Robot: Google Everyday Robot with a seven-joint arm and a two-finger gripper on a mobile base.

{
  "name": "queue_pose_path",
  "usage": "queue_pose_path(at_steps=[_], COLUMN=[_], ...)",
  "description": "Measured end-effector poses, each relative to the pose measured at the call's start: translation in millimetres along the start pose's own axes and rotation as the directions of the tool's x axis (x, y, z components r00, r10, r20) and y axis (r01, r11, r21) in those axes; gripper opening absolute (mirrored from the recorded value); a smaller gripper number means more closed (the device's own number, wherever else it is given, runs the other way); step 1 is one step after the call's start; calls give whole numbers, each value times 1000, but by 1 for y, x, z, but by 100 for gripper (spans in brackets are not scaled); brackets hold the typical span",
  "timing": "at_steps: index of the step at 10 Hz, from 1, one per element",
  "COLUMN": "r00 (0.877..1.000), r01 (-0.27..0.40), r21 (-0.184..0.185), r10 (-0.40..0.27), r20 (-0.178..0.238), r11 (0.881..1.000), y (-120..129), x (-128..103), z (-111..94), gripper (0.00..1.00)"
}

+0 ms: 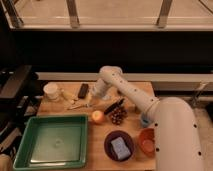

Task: Place fork in red bowl

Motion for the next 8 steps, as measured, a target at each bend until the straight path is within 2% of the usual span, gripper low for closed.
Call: queue_pose_path(at_steps=[2, 5, 6, 8], r00=[1000, 1000, 1000, 1000], r01=[0, -7, -10, -11], r21=[-4, 3, 5, 10], r10=[0, 7, 10, 11], r20=[-4, -2, -2, 1], r11=[1000, 1000, 1000, 1000], y=[-1, -1, 0, -1], x=[1, 1, 1, 2], z=[-3, -2, -2, -1], gripper=[35, 63, 66, 66])
